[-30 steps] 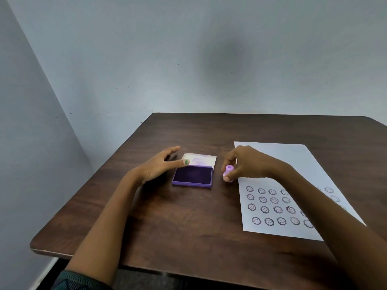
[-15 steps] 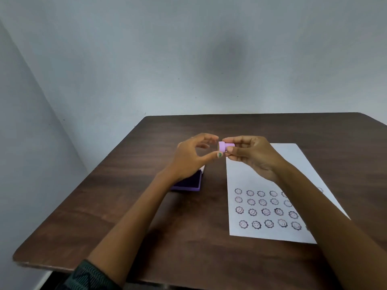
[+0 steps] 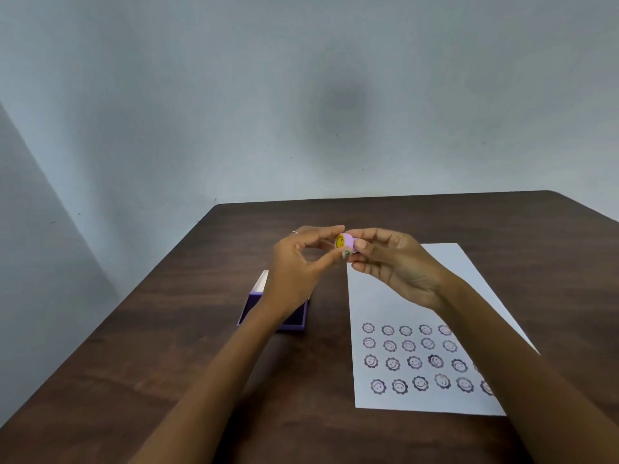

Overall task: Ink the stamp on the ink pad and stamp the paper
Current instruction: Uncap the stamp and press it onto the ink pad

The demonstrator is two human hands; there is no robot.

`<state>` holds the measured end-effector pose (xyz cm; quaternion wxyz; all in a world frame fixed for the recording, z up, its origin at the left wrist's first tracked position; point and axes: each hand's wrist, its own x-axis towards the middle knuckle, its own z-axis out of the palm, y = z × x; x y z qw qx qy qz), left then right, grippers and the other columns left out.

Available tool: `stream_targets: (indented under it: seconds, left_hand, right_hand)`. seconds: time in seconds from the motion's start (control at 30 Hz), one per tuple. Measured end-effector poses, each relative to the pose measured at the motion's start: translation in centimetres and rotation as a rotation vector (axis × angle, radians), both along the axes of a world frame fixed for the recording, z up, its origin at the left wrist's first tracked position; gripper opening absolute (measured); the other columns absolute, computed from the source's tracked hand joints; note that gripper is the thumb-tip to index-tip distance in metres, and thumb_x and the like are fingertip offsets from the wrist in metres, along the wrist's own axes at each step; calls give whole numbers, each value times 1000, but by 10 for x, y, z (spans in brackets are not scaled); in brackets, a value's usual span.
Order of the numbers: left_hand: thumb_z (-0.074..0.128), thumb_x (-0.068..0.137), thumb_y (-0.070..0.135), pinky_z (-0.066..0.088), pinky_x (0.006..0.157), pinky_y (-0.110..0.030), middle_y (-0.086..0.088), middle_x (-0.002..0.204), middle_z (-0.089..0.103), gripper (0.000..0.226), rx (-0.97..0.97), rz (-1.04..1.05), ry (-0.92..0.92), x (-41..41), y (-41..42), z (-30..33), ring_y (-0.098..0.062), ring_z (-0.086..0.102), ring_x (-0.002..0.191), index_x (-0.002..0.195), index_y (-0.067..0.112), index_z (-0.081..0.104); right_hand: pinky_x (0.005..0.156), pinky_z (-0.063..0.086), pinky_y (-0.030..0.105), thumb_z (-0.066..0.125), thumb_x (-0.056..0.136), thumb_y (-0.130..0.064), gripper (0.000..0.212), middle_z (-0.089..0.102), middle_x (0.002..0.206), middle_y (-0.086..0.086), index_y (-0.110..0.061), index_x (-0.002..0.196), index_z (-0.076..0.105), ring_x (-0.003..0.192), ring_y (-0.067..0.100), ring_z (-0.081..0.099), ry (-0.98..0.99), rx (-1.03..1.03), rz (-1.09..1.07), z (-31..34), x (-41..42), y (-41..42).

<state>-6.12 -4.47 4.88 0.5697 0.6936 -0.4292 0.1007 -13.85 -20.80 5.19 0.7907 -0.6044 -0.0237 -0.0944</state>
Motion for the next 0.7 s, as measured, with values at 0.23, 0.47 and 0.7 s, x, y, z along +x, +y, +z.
stream_targets:
  seconds: [0.23, 0.47, 0.7]
  left_hand:
    - [77, 74, 17, 43, 79, -6, 11, 88, 71, 28, 14, 7, 31, 1, 1, 0, -1, 66, 75, 101, 21, 72]
    - [76, 74, 22, 46, 78, -8, 16, 90, 72, 27, -28, -18, 110, 1, 1, -1, 0, 66, 80, 98, 32, 70]
    - [79, 72, 17, 52, 81, -18, 17, 78, 74, 22, -152, 14, 271, 10, 9, 2, -4, 68, 79, 88, 30, 73]
  right_hand:
    - [69, 56, 19, 62, 78, -6, 20, 76, 89, 1, -11, 96, 69, 84, 16, 71, -62, -30, -84, -2, -1, 5]
    - [74, 57, 22, 67, 71, -14, 24, 76, 88, 0, -14, 95, 70, 82, 16, 71, -147, -131, -183, -2, -1, 11]
    - [74, 57, 20, 65, 79, -7, 21, 75, 89, 0, -15, 98, 69, 82, 15, 70, -165, -118, -324, -2, -1, -1]
